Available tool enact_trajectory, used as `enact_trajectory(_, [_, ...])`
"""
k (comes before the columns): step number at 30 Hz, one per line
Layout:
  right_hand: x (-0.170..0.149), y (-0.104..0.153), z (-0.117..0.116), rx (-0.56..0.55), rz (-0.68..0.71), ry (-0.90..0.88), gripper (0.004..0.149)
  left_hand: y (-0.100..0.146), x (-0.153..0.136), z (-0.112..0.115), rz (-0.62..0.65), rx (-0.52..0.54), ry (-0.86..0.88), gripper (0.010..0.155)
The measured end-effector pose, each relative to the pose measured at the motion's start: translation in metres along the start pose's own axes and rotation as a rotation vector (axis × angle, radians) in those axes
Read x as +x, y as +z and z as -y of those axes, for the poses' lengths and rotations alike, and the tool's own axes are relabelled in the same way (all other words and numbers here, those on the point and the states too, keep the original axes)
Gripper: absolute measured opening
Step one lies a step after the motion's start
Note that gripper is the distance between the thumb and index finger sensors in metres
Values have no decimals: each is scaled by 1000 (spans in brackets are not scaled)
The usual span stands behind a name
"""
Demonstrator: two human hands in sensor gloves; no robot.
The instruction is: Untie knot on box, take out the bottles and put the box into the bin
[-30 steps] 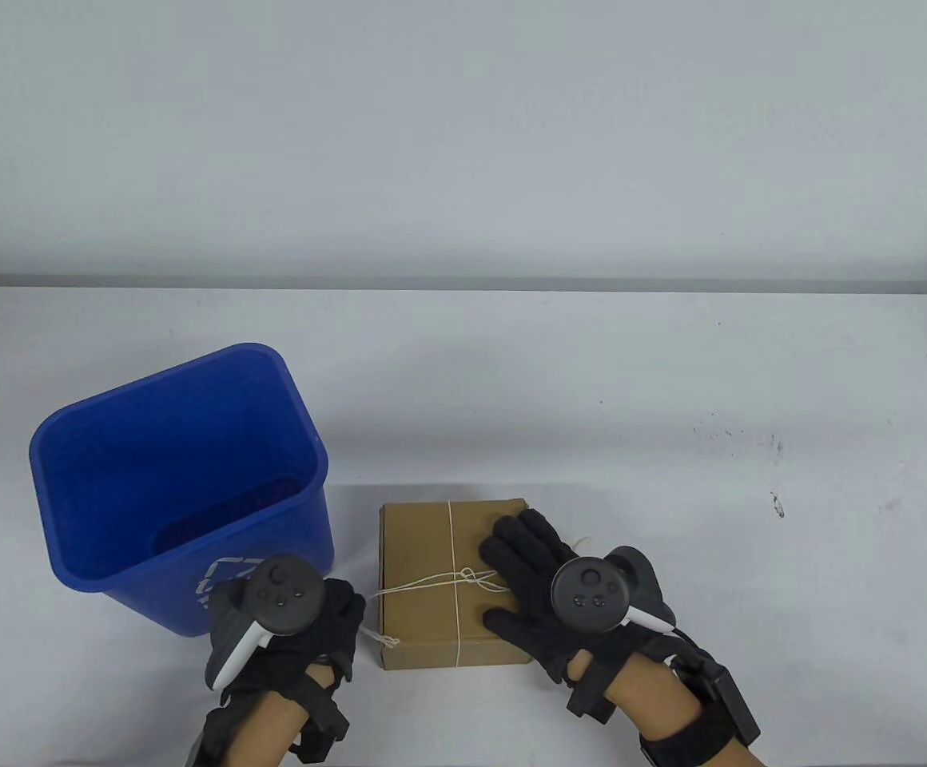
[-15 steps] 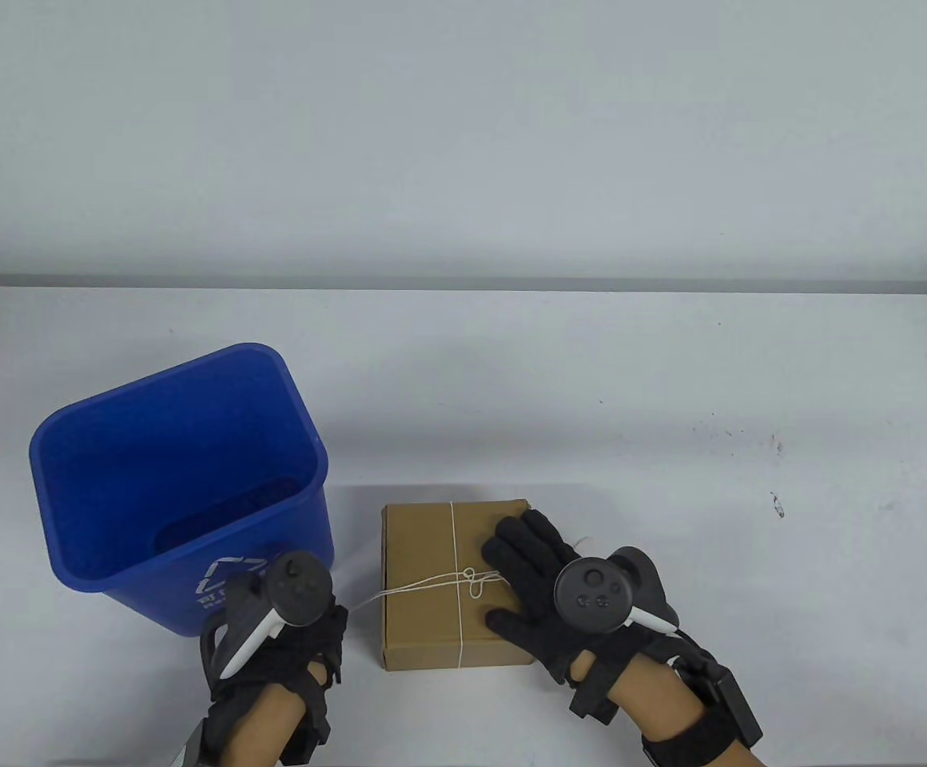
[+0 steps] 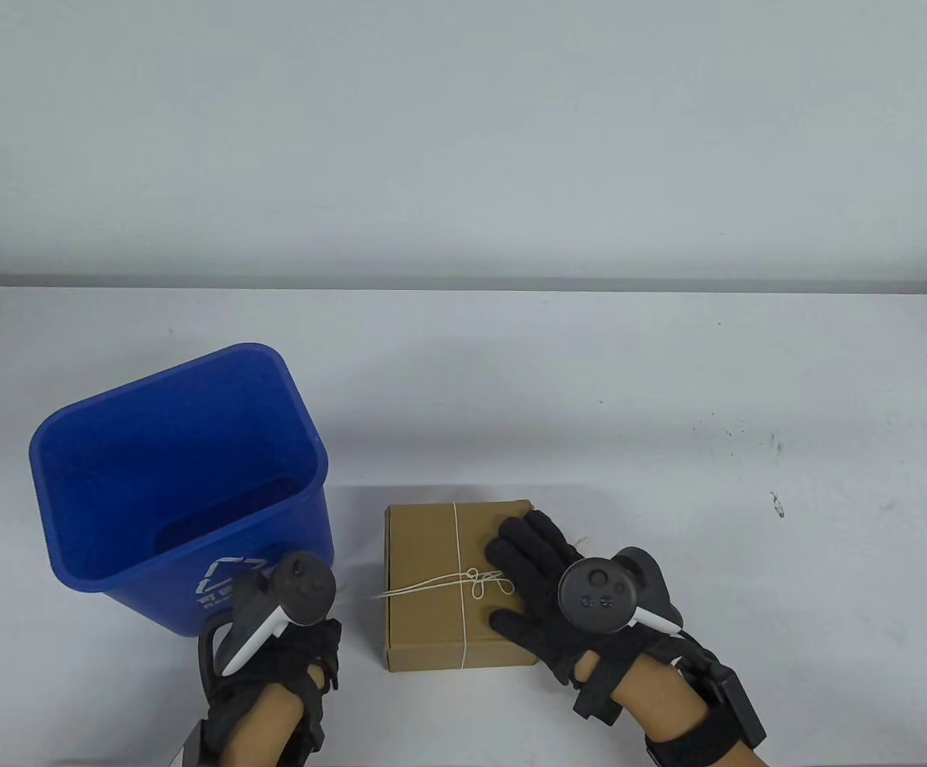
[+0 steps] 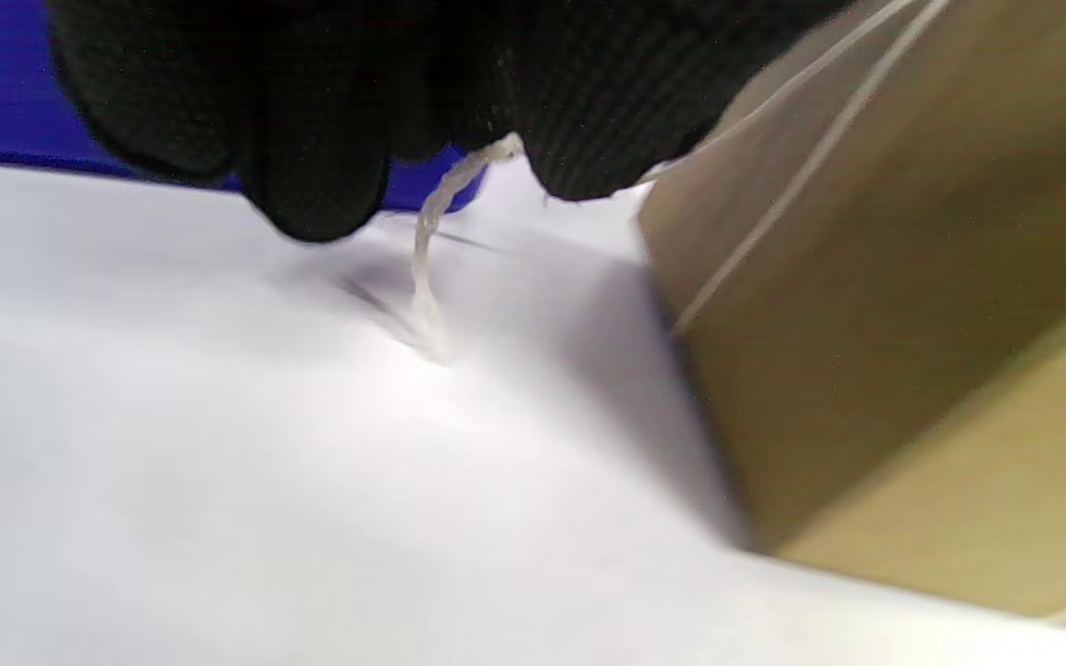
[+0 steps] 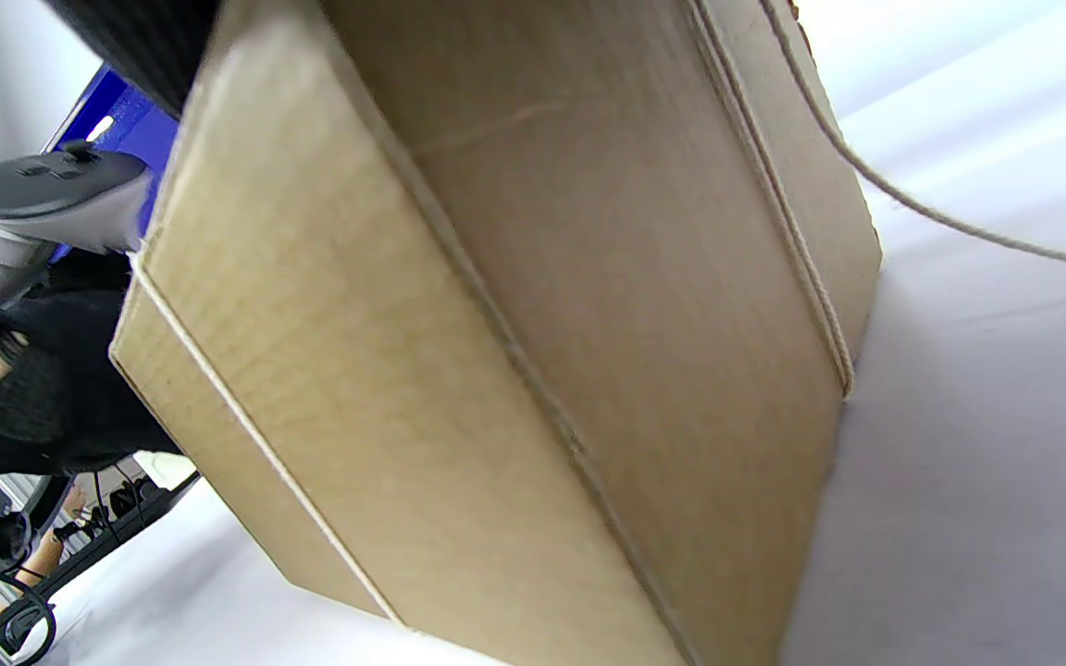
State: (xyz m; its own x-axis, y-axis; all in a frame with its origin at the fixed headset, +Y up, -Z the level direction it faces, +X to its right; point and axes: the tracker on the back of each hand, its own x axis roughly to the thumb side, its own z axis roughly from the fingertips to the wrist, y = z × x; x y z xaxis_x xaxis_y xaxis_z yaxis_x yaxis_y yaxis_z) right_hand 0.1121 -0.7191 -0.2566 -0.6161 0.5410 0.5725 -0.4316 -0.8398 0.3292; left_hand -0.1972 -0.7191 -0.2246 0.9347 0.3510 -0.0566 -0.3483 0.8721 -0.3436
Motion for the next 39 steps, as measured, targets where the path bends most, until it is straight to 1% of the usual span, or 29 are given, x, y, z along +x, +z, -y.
enact_trajectory(2, [0, 0, 0, 1, 1, 0, 77, 3, 4, -3, 82, 30, 50, 70])
enact_trajectory(3, [-1, 0, 0, 1, 1, -2, 77, 5, 6, -4, 104, 55, 64, 71])
enact_trajectory(6, [-1, 1, 0, 0, 1, -2, 77, 5, 10, -6, 150, 114, 64, 72])
enact_trajectory(8, [-1, 1, 0, 0, 2, -2, 77, 5, 11, -6, 159, 150, 64, 73])
enact_trajectory(11, [-1, 1, 0, 0, 2, -2, 77, 4, 14, -5, 179, 180, 52, 74])
enact_trajectory(14, [-1, 1, 0, 0, 2, -2, 77, 3, 17, -3, 194, 184, 51, 68])
enact_trajectory(18, [-1, 1, 0, 0, 2, -2, 77, 3, 18, -4, 217, 244, 90, 55])
enact_trajectory(22, [-1, 1, 0, 0, 2, -2, 77, 4, 18, -5, 219, 275, 92, 46])
enact_trajectory(26, [-1, 1, 0, 0, 2, -2, 77, 4, 16, -5, 201, 278, 87, 44])
enact_trajectory(30, [-1, 1, 0, 0, 2, -2, 77, 3, 13, -5, 170, 242, 72, 44])
enact_trajectory(39, [-1, 1, 0, 0, 2, -2, 77, -4, 9, 4, 91, 102, -8, 44])
